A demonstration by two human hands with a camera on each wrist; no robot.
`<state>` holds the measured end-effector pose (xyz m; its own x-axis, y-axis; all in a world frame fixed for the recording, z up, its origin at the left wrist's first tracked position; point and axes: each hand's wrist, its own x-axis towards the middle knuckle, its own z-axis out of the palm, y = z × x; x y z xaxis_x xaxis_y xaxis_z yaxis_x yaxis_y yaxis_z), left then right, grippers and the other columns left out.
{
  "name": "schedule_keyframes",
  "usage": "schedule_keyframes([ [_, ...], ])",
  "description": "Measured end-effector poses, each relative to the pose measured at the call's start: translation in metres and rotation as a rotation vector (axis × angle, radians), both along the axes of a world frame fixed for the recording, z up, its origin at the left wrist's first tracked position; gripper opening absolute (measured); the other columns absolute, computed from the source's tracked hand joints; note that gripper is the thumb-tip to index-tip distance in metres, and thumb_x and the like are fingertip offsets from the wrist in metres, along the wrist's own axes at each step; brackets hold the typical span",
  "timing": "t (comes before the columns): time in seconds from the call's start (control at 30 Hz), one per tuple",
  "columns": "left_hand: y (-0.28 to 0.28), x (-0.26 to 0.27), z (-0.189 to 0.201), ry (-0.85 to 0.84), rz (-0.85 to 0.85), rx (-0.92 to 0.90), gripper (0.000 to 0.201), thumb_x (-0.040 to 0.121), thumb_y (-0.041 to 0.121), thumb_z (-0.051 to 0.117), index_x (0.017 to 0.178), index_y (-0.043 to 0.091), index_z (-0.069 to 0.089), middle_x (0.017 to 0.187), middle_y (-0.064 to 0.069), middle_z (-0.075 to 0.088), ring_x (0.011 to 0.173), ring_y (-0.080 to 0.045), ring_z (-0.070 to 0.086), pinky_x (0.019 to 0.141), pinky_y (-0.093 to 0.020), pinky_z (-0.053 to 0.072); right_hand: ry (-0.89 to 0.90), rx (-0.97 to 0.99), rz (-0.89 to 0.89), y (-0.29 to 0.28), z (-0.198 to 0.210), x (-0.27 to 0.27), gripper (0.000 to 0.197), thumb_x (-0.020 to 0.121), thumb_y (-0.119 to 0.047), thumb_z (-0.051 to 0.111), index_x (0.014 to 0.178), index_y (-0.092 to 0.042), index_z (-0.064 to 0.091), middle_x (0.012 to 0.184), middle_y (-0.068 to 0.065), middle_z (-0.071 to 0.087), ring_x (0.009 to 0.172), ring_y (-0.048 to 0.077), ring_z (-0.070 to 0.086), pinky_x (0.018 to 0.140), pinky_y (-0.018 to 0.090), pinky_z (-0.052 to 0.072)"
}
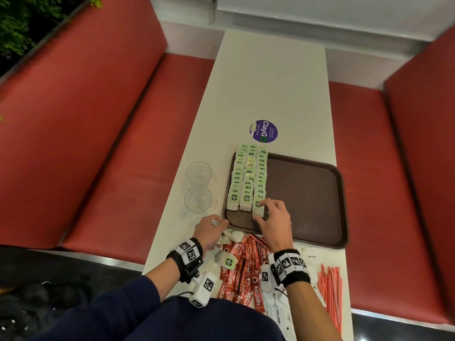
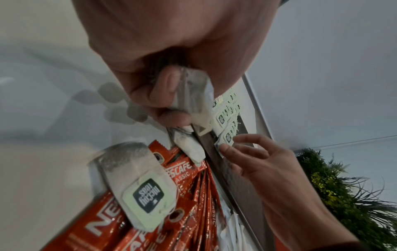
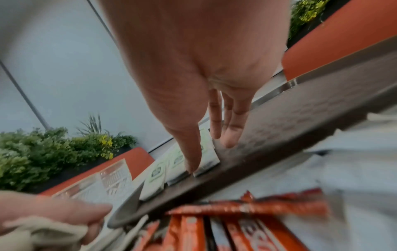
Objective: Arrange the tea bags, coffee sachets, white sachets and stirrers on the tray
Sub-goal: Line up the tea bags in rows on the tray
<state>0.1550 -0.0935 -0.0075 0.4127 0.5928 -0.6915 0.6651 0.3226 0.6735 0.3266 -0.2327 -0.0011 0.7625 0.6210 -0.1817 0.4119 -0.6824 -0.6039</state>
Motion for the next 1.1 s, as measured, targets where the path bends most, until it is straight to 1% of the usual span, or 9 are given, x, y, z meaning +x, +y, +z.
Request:
schedule_keyframes([
  [0.17, 0.001, -0.002, 0.006, -0.021, 0.006, -0.018, 0.021, 0.101, 0.035, 0.073, 0.093, 0.016, 0.074, 0.071, -0.006, 0.07, 0.044, -0.021, 0.062, 0.041, -0.019, 0.029, 0.004, 0.017, -0.01, 0.008, -0.011, -0.001, 0.035, 0.098, -0.024, 0.08, 0.129, -0.031, 0.066, 0.136, -0.003, 0.055, 0.114, 0.019, 0.064, 0.102, 0.046, 0.06],
  [0.27, 0.002, -0.006, 0.01, -0.031, -0.003, -0.04, 0.021, 0.102, 0.036, 0.073, 0.098, 0.015, 0.075, 0.074, -0.008, 0.071, 0.044, -0.02, 0.06, 0.041, -0.019, 0.027, 0.012, 0.032, -0.037, 0.014, -0.012, 0.003, 0.035, 0.096, -0.023, 0.082, 0.127, -0.03, 0.067, 0.137, -0.001, 0.057, 0.117, 0.021, 0.063, 0.104, 0.046, 0.058],
  [0.4, 0.001, -0.014, 0.018, -0.054, -0.019, -0.09, 0.023, 0.102, 0.036, 0.074, 0.097, 0.013, 0.074, 0.066, -0.005, 0.067, 0.042, -0.018, 0.054, 0.042, -0.019, 0.023, 0.011, 0.033, -0.042, 0.02, -0.013, 0.01, 0.036, 0.094, -0.022, 0.084, 0.124, -0.032, 0.067, 0.136, 0.0, 0.06, 0.112, 0.022, 0.065, 0.101, 0.048, 0.059],
  [0.57, 0.0, -0.022, 0.029, -0.11, -0.067, -0.142, 0.032, 0.101, 0.043, 0.074, 0.101, 0.011, 0.074, 0.077, -0.012, 0.071, 0.049, -0.021, 0.054, 0.046, -0.022, 0.019, 0.015, 0.007, -0.029, 0.024, -0.011, 0.015, 0.035, 0.095, -0.022, 0.084, 0.124, -0.031, 0.066, 0.139, 0.003, 0.061, 0.114, 0.025, 0.065, 0.101, 0.048, 0.058],
  [0.77, -0.003, -0.021, 0.059, -0.273, -0.086, -0.217, 0.036, 0.103, 0.047, 0.071, 0.102, 0.011, 0.069, 0.088, -0.014, 0.075, 0.056, -0.021, 0.056, 0.044, -0.019, 0.022, 0.042, 0.059, -0.038, 0.02, 0.001, 0.012, 0.039, 0.091, -0.027, 0.088, 0.121, -0.035, 0.065, 0.136, -0.002, 0.061, 0.115, 0.021, 0.066, 0.101, 0.047, 0.06],
  [0.87, -0.004, -0.017, 0.073, -0.351, -0.066, -0.228, 0.036, 0.103, 0.049, 0.069, 0.102, 0.014, 0.069, 0.087, -0.016, 0.071, 0.057, -0.023, 0.056, 0.043, -0.02, 0.023, 0.019, 0.129, -0.065, 0.017, 0.015, 0.01, 0.035, 0.092, -0.033, 0.086, 0.122, -0.035, 0.067, 0.131, -0.006, 0.063, 0.108, 0.015, 0.067, 0.096, 0.046, 0.061],
  [0.93, -0.004, -0.013, 0.08, -0.404, -0.033, -0.218, 0.04, 0.104, 0.049, 0.067, 0.106, 0.009, 0.066, 0.083, -0.016, 0.066, 0.056, -0.023, 0.054, 0.044, -0.021, 0.022, 0.042, 0.238, -0.091, 0.016, 0.039, 0.003, 0.024, 0.096, -0.037, 0.082, 0.117, -0.033, 0.071, 0.119, -0.011, 0.069, 0.097, 0.007, 0.069, 0.09, 0.04, 0.063],
  [1.0, -0.003, -0.009, 0.086, -0.451, 0.015, -0.219, 0.039, 0.105, 0.045, 0.065, 0.11, 0.007, 0.065, 0.082, -0.014, 0.066, 0.055, -0.022, 0.053, 0.044, -0.024, 0.019, 0.186, 0.35, -0.052, 0.016, 0.072, -0.01, 0.012, 0.101, -0.038, 0.077, 0.11, -0.032, 0.075, 0.107, -0.015, 0.076, 0.095, 0.004, 0.073, 0.088, 0.035, 0.064],
  [1.1, -0.004, -0.004, 0.093, -0.51, 0.088, -0.243, 0.034, 0.106, 0.04, 0.066, 0.114, 0.007, 0.065, 0.083, -0.012, 0.066, 0.056, -0.023, 0.053, 0.043, -0.025, 0.019, 0.427, 0.427, 0.126, 0.012, 0.115, -0.031, 0.011, 0.105, -0.039, 0.072, 0.112, -0.031, 0.076, 0.106, -0.011, 0.079, 0.095, 0.011, 0.077, 0.085, 0.04, 0.067],
])
